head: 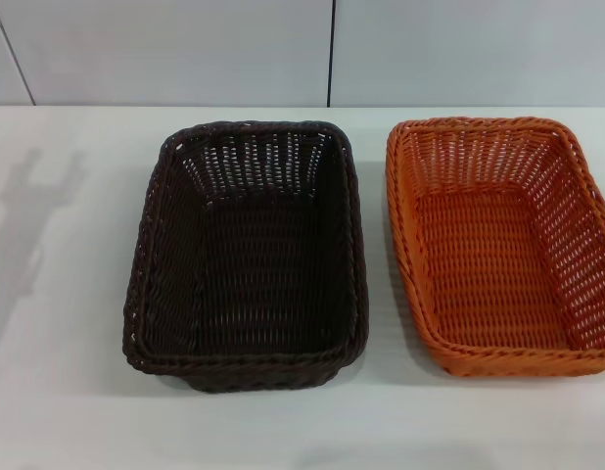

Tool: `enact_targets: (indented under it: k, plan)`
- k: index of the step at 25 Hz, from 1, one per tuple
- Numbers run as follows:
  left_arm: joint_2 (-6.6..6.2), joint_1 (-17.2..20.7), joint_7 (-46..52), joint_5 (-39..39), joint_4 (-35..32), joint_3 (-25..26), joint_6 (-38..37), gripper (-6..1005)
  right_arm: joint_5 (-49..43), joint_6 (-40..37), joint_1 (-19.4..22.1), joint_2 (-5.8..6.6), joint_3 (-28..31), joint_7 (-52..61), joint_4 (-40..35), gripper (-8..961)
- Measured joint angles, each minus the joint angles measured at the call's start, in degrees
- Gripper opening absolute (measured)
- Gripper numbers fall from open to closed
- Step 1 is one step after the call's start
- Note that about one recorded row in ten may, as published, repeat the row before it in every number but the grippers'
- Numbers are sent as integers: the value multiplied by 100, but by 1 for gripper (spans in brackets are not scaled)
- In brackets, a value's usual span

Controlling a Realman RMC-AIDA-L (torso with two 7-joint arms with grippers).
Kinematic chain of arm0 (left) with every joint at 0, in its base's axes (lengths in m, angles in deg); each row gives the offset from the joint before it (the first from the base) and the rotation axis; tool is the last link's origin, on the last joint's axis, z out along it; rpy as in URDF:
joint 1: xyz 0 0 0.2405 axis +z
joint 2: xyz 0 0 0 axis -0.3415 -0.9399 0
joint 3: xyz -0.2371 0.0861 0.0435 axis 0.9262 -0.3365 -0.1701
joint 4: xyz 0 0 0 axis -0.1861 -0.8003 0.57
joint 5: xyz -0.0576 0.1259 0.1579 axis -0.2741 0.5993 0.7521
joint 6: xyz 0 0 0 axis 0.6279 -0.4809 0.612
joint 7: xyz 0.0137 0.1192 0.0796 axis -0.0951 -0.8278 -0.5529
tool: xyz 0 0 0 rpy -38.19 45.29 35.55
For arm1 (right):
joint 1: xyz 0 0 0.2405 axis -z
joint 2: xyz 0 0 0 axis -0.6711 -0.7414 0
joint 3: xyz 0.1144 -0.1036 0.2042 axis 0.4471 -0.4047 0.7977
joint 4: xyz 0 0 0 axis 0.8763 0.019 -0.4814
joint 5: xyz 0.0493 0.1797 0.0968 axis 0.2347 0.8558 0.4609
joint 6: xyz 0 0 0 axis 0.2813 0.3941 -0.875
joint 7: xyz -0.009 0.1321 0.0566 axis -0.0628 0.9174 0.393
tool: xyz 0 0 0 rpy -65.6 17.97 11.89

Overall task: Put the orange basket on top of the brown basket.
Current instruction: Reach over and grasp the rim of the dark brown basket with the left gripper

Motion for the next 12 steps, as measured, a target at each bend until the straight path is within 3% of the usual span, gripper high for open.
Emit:
enact_targets:
  k: [12]
  plan:
    - [0, 0, -3, 0, -12, 14, -28, 841, 0, 0, -33, -3, -12, 0, 30, 579]
